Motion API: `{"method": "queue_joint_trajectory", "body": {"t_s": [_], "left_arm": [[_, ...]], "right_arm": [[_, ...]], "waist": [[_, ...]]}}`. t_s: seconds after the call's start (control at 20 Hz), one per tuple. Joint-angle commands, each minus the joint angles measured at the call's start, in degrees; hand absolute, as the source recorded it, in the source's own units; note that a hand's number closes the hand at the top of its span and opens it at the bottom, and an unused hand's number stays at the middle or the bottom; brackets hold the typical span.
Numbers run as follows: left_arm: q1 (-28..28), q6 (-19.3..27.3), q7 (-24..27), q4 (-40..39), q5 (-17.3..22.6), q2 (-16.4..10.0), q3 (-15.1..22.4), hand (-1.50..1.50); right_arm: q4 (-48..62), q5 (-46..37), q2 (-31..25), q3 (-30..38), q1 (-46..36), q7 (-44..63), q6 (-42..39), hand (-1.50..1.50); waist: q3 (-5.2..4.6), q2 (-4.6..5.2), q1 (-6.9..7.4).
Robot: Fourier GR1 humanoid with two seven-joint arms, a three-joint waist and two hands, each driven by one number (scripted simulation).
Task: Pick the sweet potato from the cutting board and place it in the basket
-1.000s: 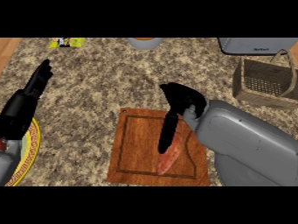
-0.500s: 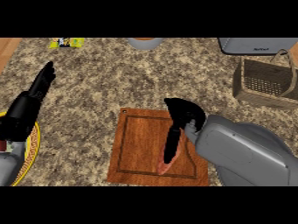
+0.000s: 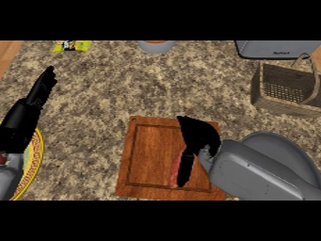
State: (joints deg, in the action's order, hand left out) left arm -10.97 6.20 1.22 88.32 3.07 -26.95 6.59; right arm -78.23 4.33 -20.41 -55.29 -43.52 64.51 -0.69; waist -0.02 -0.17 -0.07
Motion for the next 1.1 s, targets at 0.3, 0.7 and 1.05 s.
{"method": "queue_joint_trajectory", "body": {"t_s": [0.3,0.7,1.05], "left_arm": [[2.1,-1.1,-0.9,3.6,-2.1,1.6,-1.2,0.0],[-2.4,-2.1,-3.2,0.4,-3.4,4.1,-2.4,0.0],[-0.5,-3.6,0.3,-1.0,-4.8,4.6,-4.0,0.0]], "right_arm": [[5.4,-7.4,5.2,4.5,4.2,3.2,-0.9,-1.5],[2.0,-12.9,9.1,5.9,8.6,6.5,-1.9,-1.5],[5.2,-17.2,8.6,8.3,13.5,1.7,-2.8,-1.5]], "waist": [[0.02,0.14,0.43],[0.01,0.09,-0.07],[0.01,0.16,0.07]]}}
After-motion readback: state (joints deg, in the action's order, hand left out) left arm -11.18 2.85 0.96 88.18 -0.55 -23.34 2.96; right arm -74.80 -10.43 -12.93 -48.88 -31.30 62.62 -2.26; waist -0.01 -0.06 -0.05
